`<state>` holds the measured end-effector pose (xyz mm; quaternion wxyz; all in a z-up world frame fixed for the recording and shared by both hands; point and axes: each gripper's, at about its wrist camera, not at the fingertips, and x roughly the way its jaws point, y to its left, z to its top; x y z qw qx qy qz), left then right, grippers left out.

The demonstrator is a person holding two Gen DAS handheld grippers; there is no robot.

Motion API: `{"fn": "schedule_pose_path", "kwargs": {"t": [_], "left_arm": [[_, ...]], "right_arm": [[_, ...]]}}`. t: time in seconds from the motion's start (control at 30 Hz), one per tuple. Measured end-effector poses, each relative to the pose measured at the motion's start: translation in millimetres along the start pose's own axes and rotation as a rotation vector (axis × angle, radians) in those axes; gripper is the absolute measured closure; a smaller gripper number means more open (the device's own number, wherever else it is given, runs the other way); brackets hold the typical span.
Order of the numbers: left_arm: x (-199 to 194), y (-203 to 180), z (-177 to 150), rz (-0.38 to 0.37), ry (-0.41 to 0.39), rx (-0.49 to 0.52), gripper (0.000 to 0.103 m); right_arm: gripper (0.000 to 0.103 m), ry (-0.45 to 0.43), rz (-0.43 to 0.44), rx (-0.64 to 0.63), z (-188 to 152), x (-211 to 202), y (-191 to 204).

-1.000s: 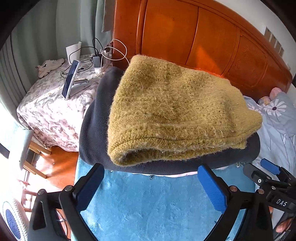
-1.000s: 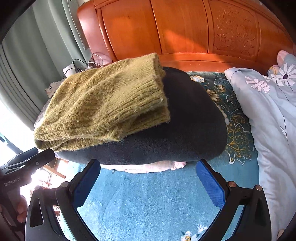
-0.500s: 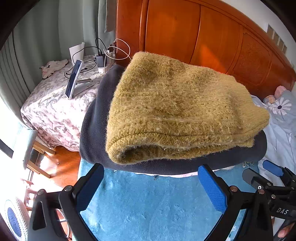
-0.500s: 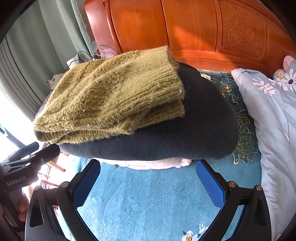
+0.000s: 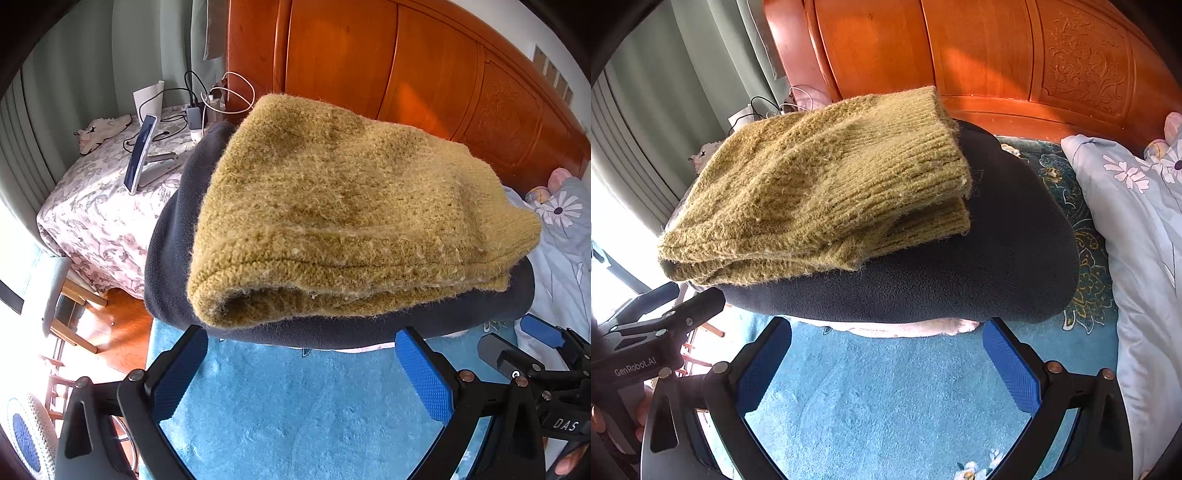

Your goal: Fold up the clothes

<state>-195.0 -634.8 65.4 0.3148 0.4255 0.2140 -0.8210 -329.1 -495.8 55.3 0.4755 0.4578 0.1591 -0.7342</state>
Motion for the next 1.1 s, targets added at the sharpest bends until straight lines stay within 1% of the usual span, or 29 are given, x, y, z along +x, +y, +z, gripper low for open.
{"fn": "schedule_pose_path", "kwargs": {"t": [0.2, 0.43, 0.67, 0.87, 1.1], "left_arm": [[1, 3, -1, 0.000, 0.000, -0.009, 0.000], [6, -2, -1, 0.003, 0.001, 0.008, 0.000], [10, -2, -2, 0.004, 0.003, -0.005, 0.000], [12, -7, -4, 0.015, 0.001, 0.007, 0.000], [11, -14, -7, 0.002, 0.000, 0.029, 0.000]], "right_arm": [[0.000, 0.012, 0.003, -0.008, -2, 4, 2], [0.000, 0.023, 0.010, 0.014, -3, 8, -2], [0.000, 0.025, 0.011, 0.010, -2, 10, -2], [0.000, 0.025, 0.014, 0.033, -3, 12, -7], [0.000, 0.029, 0.014, 0.032, -3, 13, -8]]}}
